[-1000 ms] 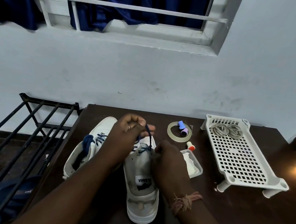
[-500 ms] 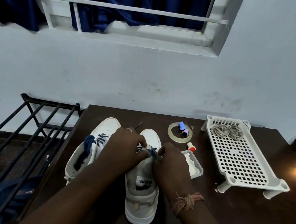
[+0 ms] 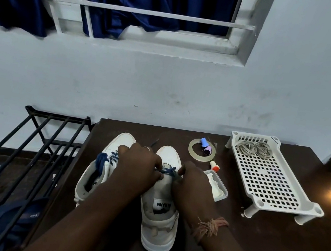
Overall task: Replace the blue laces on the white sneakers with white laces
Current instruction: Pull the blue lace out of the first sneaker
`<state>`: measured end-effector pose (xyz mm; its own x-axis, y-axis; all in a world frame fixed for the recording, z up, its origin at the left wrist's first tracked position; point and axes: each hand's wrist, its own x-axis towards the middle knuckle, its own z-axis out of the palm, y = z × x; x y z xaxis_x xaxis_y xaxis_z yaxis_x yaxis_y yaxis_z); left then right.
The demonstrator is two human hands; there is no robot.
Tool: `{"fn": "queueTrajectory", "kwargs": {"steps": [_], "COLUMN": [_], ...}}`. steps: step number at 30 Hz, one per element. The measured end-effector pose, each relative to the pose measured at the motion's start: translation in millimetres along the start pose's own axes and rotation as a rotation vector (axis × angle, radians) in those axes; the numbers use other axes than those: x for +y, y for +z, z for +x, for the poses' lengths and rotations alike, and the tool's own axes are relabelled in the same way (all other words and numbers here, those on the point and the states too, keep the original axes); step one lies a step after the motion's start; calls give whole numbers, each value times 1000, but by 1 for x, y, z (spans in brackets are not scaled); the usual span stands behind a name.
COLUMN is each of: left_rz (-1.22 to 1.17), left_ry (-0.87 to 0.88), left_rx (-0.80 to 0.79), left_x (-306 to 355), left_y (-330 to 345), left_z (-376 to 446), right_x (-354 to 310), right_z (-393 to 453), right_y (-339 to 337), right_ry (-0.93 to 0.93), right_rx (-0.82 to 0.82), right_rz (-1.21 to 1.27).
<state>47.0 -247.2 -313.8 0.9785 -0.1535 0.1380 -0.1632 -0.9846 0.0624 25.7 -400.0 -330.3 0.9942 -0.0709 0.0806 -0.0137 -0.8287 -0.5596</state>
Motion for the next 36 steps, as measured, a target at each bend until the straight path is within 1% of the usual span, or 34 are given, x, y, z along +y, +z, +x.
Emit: {"fn": "queueTrajectory", "kwargs": {"steps": [2, 3, 4, 7, 10, 12, 13, 14, 17, 18, 19, 23, 25, 26, 28, 29, 31, 32, 33, 34, 36], "left_rz": [25, 7, -68, -462, -914, -1238, -1362, -1455, -1642, -1647, -1600, -1287, -1183, -1124, -985, -869, -626, -561, -526, -515, -527], "left_ry": [-3, -10, -50, -216, -243, -298, -336, -361, -411, -407, -394, -343, -306, -299, -304, -302, -235, -196, -170, -154, -188], "left_rx": [93, 151, 190, 167, 76, 7, -17, -10, 104, 156, 224, 472, 538, 513, 372, 339, 416, 452, 450, 387, 169], "left_x": [1, 2, 2, 1, 0, 8, 13, 17, 19, 15, 11, -1, -6, -7, -5, -3, -1, 1, 2, 3, 4], "left_y": [-1, -1, -1, -5, -5, -7, -8, -11, -11, -10, -9, -14, -16, -15, -11, -6, 4, 9, 10, 13, 15], "left_z": [1, 1, 2, 5, 7, 5, 5, 5, 8, 10, 11, 13, 13, 13, 10, 7, 3, 2, 1, 0, -3], "right_x": [0, 0, 0, -1, 0, 0, 0, 0, 1, 1, 1, -1, -1, -1, -3, -6, -11, -14, -17, -20, -23], "right_z": [0, 0, 0, 0, 0, 0, 0, 0, 0, 0, 0, -1, -1, -1, -2, -3, -4, -2, 0, 3, 7], "right_y": [0, 0, 0, 1, 1, 1, 1, 1, 2, 2, 2, -1, -1, -1, 0, 0, 0, 0, -1, -1, 0], "right_ry": [-2, -3, -5, -3, 1, -2, -4, -3, -1, 3, 8, 15, 14, 12, -2, -21, -95, -148, -206, -254, -263], "right_rx": [3, 8, 14, 23, 24, 23, 23, 22, 28, 29, 26, 0, -9, -13, -18, -22, -34, -38, -41, -48, -100], "right_rz": [1, 6, 10, 19, 25, 29, 30, 31, 32, 36, 36, 29, 21, 15, -14, -44, -119, -158, -204, -245, -260]}}
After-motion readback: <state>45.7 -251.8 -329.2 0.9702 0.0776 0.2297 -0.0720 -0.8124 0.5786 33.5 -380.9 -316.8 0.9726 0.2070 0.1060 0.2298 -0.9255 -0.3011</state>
